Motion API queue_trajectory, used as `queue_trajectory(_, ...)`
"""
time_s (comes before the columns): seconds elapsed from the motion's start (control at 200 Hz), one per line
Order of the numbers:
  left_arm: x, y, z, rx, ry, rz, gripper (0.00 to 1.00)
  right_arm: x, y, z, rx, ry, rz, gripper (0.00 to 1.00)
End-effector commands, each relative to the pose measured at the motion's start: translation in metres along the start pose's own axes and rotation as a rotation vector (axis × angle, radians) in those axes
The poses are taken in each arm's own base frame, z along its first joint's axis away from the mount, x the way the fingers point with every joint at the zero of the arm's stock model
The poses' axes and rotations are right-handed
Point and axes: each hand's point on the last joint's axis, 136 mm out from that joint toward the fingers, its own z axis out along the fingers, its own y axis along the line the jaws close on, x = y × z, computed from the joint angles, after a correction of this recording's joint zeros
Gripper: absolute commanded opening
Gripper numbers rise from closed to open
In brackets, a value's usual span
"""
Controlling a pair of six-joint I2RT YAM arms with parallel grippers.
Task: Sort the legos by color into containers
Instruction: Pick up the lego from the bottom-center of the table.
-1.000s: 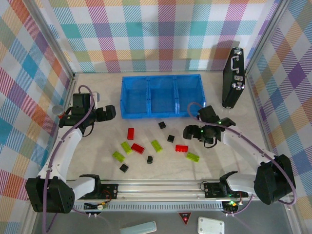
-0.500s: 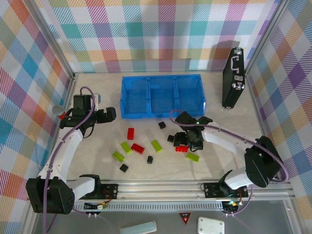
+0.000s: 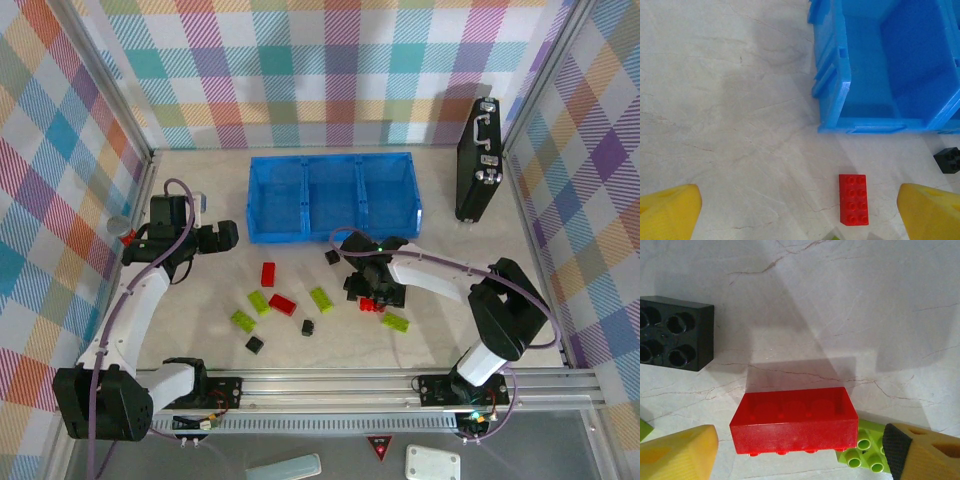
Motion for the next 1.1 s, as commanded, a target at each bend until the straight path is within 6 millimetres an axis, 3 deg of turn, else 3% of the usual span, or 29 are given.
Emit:
queue_trajectory(0.0,-0.0001,-0.001,-0.0041,0.015,-0.017,0.016,1.0,0.0048,-0.0036,0.0076,0.033,0.004,0.026,0.85)
queue_trajectory(0.335,0.0003,-0.0026,-0.0038,0.025,-0.014,0.018,1.0,0.0089,0.0005,0.0151,0.041,0.01,0.017,0.79)
queue_trajectory(1.095,0.0017,-0.0038,0.0006,0.033,0.007,0.015,1.0,0.0068,-0.0028,0.0099,0.059,-0.017,0.001,0.67)
